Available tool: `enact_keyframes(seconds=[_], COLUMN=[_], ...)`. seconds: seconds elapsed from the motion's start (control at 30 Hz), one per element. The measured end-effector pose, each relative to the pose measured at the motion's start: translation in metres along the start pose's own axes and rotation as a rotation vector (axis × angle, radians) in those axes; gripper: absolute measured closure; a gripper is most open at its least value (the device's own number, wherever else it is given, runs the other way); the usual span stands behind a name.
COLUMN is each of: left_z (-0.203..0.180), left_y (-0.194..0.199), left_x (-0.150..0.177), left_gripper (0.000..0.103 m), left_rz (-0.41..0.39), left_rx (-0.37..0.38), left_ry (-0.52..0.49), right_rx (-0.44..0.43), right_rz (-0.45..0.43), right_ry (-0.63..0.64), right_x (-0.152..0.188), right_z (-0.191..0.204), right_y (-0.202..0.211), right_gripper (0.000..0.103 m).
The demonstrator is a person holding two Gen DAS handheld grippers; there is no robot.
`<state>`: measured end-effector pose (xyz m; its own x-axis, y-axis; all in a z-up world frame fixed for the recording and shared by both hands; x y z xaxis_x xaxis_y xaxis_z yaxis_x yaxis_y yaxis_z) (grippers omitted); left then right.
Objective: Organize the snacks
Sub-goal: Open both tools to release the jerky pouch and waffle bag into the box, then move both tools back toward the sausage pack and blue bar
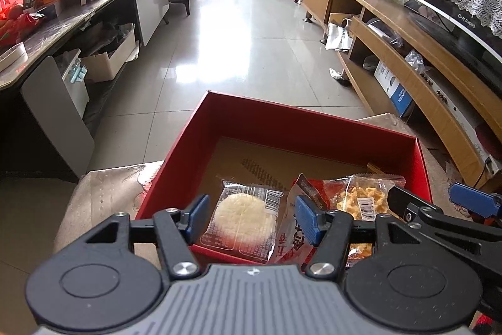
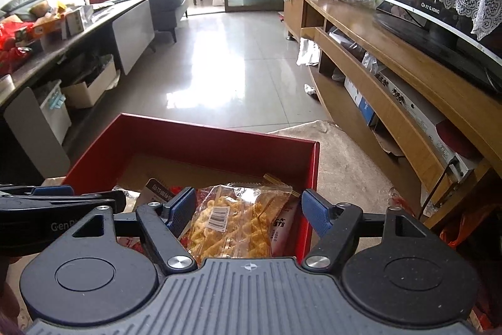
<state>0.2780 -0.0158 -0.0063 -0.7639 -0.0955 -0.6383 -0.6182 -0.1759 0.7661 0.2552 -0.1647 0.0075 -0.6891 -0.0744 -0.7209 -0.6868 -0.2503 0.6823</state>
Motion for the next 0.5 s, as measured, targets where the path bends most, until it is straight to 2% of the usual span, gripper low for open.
enact_keyframes(seconds=[0.5], left_z=[-0.001], left_y=[0.016], left_x=[0.011], left_gripper=[0.044], left_rz=[-0.005], left_rx=[0.011], left_ry=[-0.019], right_rx=[0.017], right_rz=[-0.001], right_ry=[0.01], right_x=[0.005], right_z=[0.001], right_y=[0.014], right_gripper=[0.023])
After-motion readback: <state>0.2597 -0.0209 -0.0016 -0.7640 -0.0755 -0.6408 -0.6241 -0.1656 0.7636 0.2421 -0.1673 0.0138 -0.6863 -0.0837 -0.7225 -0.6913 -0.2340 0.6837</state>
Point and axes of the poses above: each gripper's, at about its wrist camera, not at the fingertips, and y roughly against the way its jaws point, z to its left, x to its underside, the point moved 6 cm from there along -y, roughly the way its jaws point, and after that the axes turned 11 degrees about -x, right-handed, at the moved point
